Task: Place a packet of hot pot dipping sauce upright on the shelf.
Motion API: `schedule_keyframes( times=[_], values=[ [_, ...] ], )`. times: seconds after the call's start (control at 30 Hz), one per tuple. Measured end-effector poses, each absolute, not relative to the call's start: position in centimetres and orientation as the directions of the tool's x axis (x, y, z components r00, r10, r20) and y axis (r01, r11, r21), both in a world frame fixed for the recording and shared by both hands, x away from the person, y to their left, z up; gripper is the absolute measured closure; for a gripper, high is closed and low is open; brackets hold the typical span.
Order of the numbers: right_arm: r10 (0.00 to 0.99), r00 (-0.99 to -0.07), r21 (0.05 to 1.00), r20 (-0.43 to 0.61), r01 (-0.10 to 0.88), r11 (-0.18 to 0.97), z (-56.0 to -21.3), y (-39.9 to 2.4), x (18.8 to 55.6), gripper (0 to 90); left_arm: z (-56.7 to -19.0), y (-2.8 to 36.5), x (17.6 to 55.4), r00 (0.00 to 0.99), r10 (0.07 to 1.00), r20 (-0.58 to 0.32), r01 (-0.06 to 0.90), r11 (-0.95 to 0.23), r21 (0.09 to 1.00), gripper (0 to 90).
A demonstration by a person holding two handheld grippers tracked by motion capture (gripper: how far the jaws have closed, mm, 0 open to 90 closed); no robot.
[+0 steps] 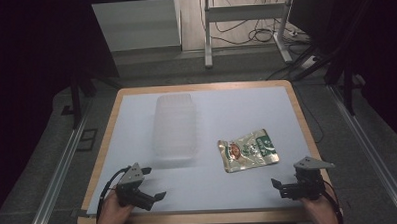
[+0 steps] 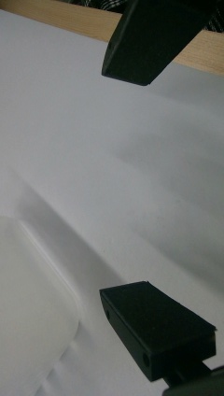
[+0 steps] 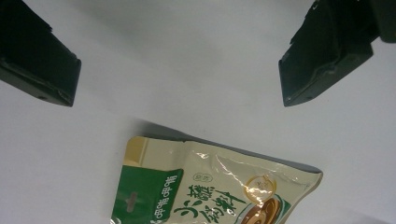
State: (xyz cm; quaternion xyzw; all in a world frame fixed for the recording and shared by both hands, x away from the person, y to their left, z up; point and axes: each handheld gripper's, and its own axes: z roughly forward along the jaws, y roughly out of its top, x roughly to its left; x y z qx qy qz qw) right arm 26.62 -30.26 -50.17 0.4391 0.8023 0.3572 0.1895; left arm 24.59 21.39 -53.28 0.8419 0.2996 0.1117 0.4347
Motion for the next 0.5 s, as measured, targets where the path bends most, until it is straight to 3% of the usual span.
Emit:
schedule_keyframes(
  times=[0.5],
  values=[
    [0.831, -0.554, 0.762, 0.044, 0.557, 0.331, -49.92, -30.08, 26.78, 0.0, -53.19, 21.48, 24.56, 0.789, 0.61, -0.066, 0.406, -0.438, 0.802, 0.0]
  ],
)
